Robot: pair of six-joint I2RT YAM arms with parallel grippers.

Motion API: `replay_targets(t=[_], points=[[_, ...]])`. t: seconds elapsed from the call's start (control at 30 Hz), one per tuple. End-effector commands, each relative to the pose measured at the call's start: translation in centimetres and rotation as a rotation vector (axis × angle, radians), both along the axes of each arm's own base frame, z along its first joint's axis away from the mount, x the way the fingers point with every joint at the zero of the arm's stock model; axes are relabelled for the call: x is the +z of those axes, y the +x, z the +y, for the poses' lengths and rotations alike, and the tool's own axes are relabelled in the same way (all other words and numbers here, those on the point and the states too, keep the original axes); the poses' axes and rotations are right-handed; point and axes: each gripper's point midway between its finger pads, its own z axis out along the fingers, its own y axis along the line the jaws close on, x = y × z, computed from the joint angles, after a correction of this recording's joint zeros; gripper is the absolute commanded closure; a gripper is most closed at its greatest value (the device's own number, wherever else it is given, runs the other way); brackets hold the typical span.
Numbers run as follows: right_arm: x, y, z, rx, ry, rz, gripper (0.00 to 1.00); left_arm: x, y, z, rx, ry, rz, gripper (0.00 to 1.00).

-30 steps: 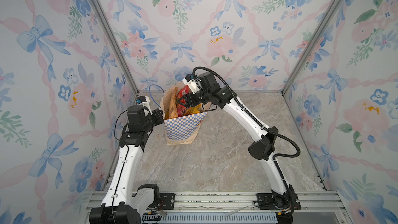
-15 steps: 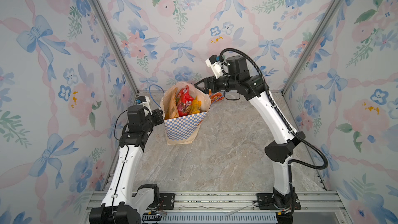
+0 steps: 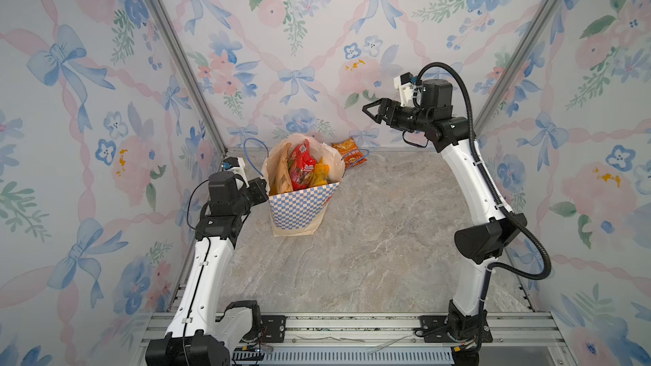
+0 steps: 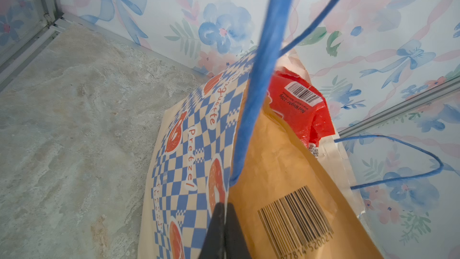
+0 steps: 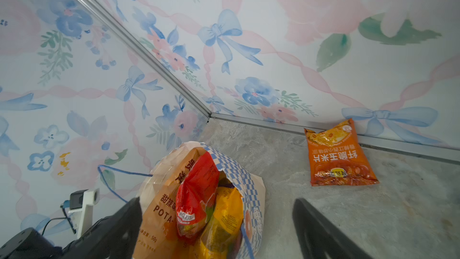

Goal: Place the snacks into the paper bag
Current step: Pick up the snack from the top-center of the table.

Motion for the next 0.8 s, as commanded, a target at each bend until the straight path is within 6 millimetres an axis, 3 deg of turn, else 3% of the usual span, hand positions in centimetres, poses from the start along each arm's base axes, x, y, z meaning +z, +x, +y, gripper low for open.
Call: replay_targets(t=[0.0,0.2,0.37,0.6,0.77], points=[[-0.5,3.3,-2.0,-0.078,0.181,0.033,0.03,-0.3,-0.6,0.3,0.006,0.01,0.012,1.0],[-10.5,8.8,-5.5,-0.209,0.316,0.202,0.03,-0.4,-0.6,0.4,0.006,0.012,0.013,1.0],[-17.9,11.2,-5.3,-0.23,0.318,0.31,0.03,-0.4,-0.5,0.5,0.01,0.013,0.014,1.0],[-25.4,13.9,-5.0,-0.244,0.416,0.418,0.01,-0.3,-0.4,0.5,0.007,0.013,0.013,1.0],[-28.2,14.5,-4.7,-0.249,0.441,0.454,0.0,-0.1,-0.2,0.4,0.002,0.012,0.011,1.0]])
